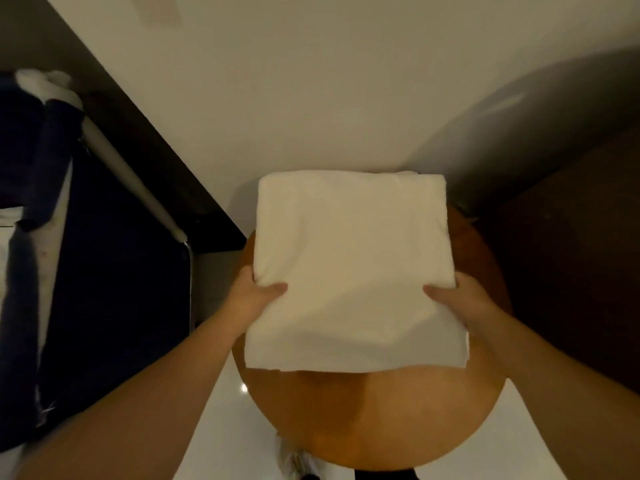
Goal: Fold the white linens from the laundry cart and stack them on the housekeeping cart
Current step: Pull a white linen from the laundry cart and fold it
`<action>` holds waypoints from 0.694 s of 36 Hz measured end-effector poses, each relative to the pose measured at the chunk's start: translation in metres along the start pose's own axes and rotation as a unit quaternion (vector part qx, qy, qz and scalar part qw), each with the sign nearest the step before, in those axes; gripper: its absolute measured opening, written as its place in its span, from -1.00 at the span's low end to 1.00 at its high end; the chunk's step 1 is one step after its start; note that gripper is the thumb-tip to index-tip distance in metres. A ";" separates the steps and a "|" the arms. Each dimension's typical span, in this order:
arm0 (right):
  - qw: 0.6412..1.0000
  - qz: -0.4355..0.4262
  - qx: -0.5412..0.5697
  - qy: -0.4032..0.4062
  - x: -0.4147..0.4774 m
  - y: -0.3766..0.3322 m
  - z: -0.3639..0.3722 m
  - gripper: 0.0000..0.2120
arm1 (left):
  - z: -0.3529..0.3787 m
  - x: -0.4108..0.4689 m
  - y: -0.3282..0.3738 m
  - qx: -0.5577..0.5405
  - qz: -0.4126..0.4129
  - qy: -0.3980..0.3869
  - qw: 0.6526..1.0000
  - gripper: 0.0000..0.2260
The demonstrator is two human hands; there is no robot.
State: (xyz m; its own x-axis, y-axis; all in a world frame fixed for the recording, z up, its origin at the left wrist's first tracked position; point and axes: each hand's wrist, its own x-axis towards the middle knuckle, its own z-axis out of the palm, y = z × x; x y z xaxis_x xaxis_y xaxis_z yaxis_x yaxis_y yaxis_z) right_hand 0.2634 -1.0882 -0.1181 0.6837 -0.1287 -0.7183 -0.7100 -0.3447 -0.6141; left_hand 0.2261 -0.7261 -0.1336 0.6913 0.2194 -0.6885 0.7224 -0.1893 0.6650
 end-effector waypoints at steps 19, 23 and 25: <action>0.995 0.023 -0.102 0.002 -0.035 0.055 -0.004 -0.45 | 0.025 -0.051 -0.051 -0.052 -0.062 -0.005 0.997 -0.32; 0.992 0.030 -0.118 0.026 -0.038 0.067 -0.007 -0.30 | 0.027 -0.059 -0.058 -0.031 -0.044 0.019 0.998 -0.28; 0.984 0.002 -0.170 0.052 -0.036 0.059 -0.006 -0.24 | 0.031 -0.062 -0.053 0.030 0.009 0.069 0.997 -0.29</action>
State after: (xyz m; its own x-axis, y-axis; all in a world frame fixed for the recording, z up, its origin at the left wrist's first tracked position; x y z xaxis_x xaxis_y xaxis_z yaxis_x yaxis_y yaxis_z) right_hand 0.1978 -1.1095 -0.1259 0.7074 -0.2187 -0.6722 -0.6270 -0.6331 -0.4539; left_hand 0.1459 -0.7597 -0.1355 0.6988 0.3435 -0.6275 0.7121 -0.2506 0.6558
